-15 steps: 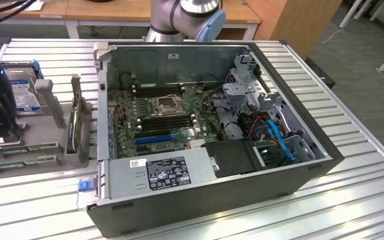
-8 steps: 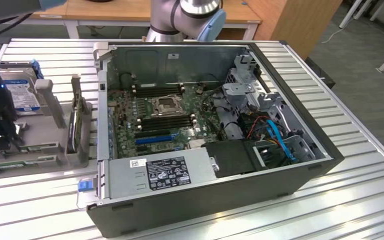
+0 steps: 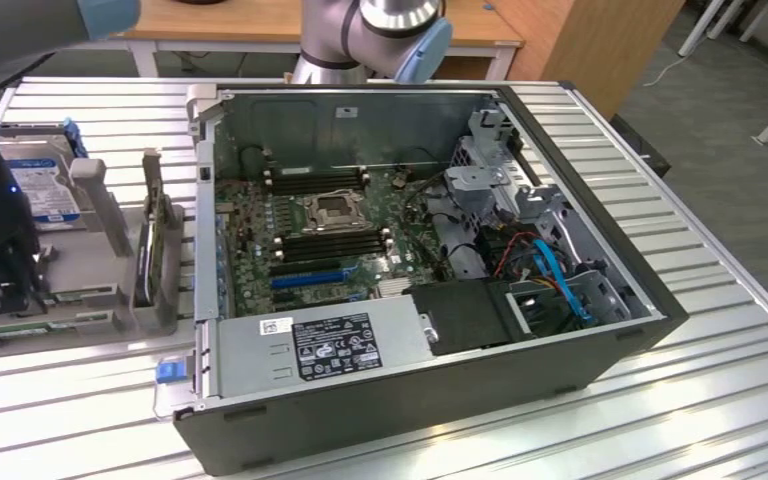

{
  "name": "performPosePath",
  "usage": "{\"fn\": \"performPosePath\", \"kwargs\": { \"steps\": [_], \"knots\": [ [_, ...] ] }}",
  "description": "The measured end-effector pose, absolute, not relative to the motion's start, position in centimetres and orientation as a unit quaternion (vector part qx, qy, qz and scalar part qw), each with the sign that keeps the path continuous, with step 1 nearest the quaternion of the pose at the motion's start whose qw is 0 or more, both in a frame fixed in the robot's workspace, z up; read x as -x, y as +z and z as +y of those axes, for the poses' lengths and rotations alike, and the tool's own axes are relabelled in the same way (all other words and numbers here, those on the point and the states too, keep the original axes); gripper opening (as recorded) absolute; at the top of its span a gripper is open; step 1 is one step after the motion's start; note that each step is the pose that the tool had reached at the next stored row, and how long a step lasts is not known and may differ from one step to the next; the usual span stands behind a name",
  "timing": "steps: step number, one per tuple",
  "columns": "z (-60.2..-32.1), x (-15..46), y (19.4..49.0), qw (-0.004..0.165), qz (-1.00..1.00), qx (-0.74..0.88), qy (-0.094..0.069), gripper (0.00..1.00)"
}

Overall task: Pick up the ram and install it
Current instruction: 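Pick up the ram and move it above insertion slot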

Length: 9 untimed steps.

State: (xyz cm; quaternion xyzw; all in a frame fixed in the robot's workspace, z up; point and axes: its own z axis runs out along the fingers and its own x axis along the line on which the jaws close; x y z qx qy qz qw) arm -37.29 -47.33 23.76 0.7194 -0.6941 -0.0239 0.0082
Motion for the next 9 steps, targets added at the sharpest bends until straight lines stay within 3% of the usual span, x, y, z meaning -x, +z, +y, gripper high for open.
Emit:
{"fn": "performPosePath", "kwargs": {
  "steps": [9],
  "knots": [
    [-47.6, 37.3, 22.1, 0.008, -0.694, -0.719, -0.024, 0.24]
  ]
}}
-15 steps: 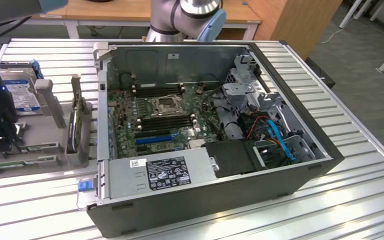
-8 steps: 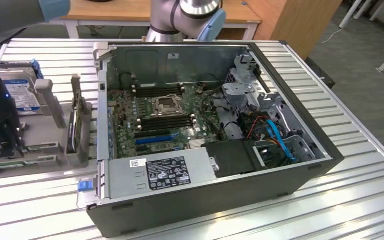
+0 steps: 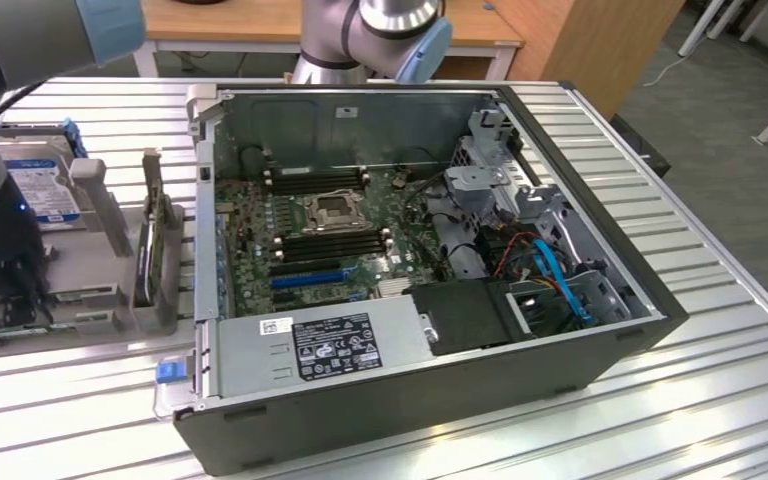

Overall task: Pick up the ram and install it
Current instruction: 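Pick up the ram and move it above insertion slot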

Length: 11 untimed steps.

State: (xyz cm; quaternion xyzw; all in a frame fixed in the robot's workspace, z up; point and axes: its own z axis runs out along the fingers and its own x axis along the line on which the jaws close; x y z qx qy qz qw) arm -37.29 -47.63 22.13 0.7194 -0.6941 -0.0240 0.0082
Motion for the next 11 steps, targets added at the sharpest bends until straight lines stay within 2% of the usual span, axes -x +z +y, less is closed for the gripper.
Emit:
{"fn": "performPosePath", "kwargs": {
  "steps": [11],
  "knots": [
    [-47.1, 37.3, 20.6, 0.010, -0.694, -0.719, -0.025, 0.24]
  ]
}}
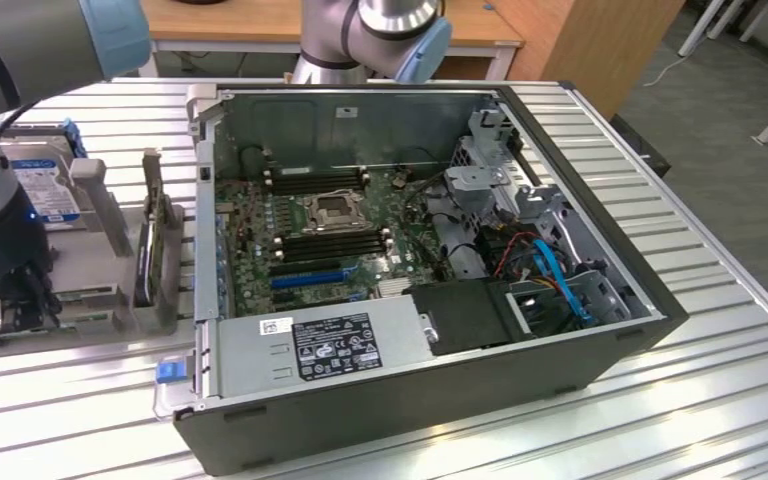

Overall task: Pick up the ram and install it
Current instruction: 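Pick up the ram and move it above insertion slot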

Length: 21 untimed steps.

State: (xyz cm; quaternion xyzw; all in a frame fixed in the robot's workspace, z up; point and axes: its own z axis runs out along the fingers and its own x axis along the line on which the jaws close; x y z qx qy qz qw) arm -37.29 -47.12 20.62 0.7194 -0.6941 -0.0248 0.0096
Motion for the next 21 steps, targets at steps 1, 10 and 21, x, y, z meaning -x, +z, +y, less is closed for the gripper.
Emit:
{"fn": "performPosePath", "kwargs": {
  "steps": [1, 10, 21],
  "knots": [
    [-47.1, 37.3, 20.4, 0.010, -0.694, -0.719, -0.025, 0.24],
    [-47.1, 37.3, 19.3, 0.010, -0.694, -0.719, -0.025, 0.24],
    [-47.1, 37.1, 19.0, 0.010, -0.694, -0.720, -0.025, 0.24]
  ]
}}
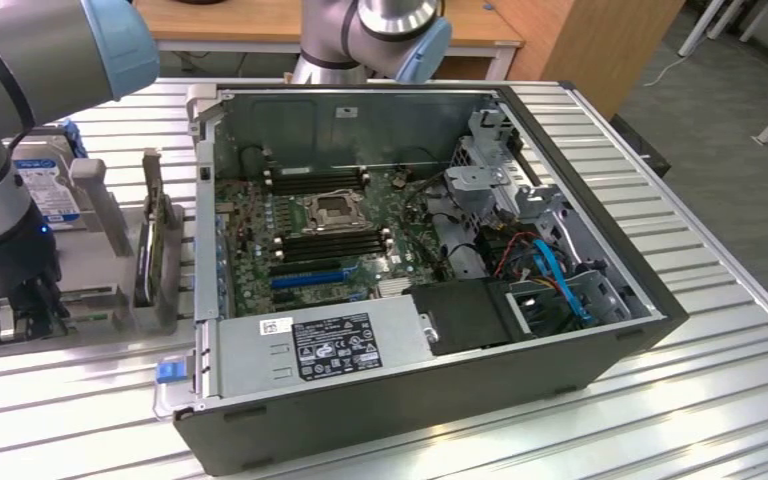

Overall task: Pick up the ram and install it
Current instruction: 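Pick up the ram and move it above insertion slot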

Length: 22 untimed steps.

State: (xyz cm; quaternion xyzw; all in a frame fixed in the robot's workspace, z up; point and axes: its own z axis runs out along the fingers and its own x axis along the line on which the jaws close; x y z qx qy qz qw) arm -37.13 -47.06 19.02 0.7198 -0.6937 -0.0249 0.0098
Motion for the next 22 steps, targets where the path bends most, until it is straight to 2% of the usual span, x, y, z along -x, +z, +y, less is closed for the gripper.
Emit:
{"fn": "performPosePath", "kwargs": {
  "steps": [22],
  "knots": [
    [-47.00, 37.13, 19.00, 0.010, -0.694, -0.720, -0.025, 0.24]
  ]
}}
